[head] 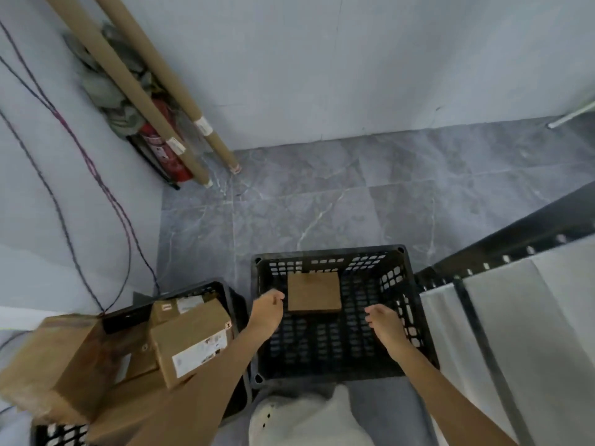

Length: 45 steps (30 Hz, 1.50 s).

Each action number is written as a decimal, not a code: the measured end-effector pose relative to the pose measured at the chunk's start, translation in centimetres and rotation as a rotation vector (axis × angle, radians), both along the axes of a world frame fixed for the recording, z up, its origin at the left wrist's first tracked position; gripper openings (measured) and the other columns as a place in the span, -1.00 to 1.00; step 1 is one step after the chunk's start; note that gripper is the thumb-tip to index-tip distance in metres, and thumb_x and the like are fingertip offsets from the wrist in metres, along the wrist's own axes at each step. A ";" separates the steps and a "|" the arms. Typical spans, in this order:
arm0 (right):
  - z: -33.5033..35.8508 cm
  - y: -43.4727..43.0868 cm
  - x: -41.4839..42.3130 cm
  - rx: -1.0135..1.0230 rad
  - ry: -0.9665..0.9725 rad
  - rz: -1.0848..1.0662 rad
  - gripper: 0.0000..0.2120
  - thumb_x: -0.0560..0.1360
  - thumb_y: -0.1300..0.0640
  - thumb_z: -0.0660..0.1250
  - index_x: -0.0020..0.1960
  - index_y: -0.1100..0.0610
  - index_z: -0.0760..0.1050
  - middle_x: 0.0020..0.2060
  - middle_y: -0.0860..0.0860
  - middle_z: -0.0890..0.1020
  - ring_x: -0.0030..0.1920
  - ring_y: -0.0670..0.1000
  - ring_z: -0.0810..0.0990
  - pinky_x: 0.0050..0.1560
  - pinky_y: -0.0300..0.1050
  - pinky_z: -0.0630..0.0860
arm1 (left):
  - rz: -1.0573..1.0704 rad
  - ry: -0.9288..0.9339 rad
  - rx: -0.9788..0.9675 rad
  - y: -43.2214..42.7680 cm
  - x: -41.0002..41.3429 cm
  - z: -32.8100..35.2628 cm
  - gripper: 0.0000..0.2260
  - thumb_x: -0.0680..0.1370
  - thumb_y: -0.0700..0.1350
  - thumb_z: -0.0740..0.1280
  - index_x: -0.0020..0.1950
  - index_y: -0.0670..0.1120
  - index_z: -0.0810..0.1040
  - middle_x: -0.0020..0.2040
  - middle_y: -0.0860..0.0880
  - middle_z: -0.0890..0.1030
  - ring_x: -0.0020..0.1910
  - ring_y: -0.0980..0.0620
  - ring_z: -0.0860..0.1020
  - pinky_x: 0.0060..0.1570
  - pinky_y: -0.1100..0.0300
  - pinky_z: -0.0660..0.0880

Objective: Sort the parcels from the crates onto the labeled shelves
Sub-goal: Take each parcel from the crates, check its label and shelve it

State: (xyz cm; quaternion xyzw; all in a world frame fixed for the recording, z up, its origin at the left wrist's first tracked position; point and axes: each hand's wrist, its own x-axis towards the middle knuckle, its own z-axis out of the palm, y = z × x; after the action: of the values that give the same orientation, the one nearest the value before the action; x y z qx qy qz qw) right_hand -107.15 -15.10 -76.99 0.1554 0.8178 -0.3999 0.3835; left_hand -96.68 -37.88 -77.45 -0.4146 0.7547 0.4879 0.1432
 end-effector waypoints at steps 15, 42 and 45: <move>-27.0 -6.9 -3.6 -0.022 -0.039 0.003 -0.45 0.53 0.42 0.02 0.50 0.20 0.13 0.40 0.14 0.34 0.36 0.13 0.34 0.45 -0.01 0.23 | 0.386 -0.119 0.615 0.3 -4.7 -27.6 -0.50 0.64 -0.18 0.06 0.54 0.10 0.02 0.46 -0.07 0.32 0.30 -0.09 0.40 -0.01 0.01 0.53; 61.5 -9.4 -15.8 -0.481 0.606 -0.290 -0.32 0.48 -0.36 0.07 0.12 0.27 0.45 0.09 0.23 0.58 0.11 0.21 0.55 0.17 0.25 0.49 | 0.244 0.760 0.490 -6.9 -15.7 61.3 -0.73 0.58 -0.37 0.08 -0.18 -0.08 0.43 -0.06 -0.11 0.54 -0.11 -0.09 0.51 -0.05 0.02 0.42; 70.8 -9.9 -15.4 -0.627 0.733 -0.270 -0.44 0.47 -0.31 0.18 -0.05 0.24 0.38 0.05 0.24 0.57 0.13 0.23 0.54 0.16 0.31 0.48 | 0.157 0.903 0.431 -8.1 -15.5 70.5 -0.77 0.63 -0.28 0.07 -0.16 -0.07 0.40 -0.01 -0.07 0.55 0.01 -0.11 0.51 0.00 -0.03 0.41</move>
State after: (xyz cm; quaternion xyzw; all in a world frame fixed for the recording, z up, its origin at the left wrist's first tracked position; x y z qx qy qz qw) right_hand -122.59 -25.03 -6.15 -0.0136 0.7118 -0.7009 0.0439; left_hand -112.16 -45.94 -6.96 -0.1787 0.5899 0.7726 -0.1521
